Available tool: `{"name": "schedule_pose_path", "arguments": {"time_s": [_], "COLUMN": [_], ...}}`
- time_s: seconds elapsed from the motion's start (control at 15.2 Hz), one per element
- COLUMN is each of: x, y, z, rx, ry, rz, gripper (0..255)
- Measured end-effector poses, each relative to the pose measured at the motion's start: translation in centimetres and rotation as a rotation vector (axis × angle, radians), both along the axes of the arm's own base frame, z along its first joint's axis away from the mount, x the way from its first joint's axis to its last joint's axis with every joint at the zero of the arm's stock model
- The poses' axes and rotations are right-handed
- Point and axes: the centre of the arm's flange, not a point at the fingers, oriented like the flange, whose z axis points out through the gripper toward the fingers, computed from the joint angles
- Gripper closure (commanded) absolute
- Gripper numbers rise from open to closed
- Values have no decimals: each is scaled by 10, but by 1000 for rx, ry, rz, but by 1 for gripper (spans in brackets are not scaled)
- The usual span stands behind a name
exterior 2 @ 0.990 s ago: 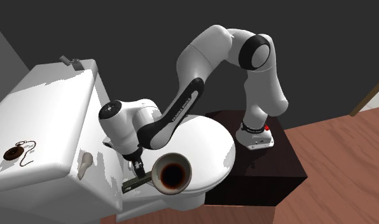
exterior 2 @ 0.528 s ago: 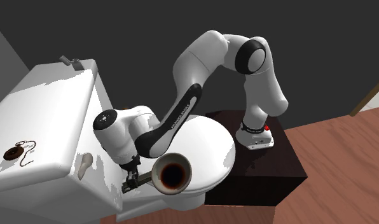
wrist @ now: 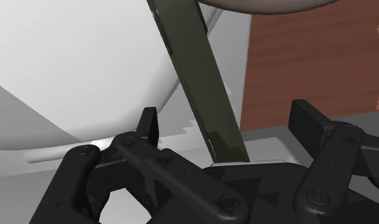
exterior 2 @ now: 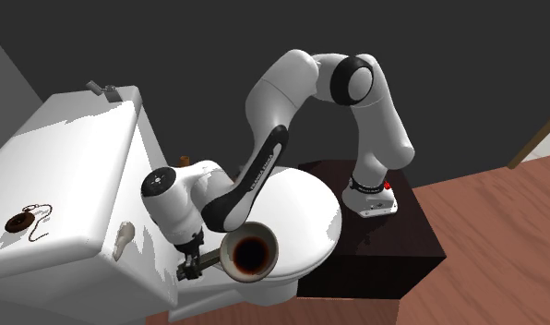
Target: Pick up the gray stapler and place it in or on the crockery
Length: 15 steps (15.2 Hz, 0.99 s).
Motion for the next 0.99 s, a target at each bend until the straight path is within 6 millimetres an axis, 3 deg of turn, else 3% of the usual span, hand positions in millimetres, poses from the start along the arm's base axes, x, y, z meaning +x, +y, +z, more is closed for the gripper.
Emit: {"name": "schedule_pose_path", "arguments": {"time_s": [0.07, 0.13, 0.99], "x": [1, 1, -1], "y": [3, 1, -1], "z": [-1, -4, -3], "rx": [0, -1, -5], "ry": [-5, 1, 22], "rz": [-29, -38, -1], "gripper": [0, 255, 255]}}
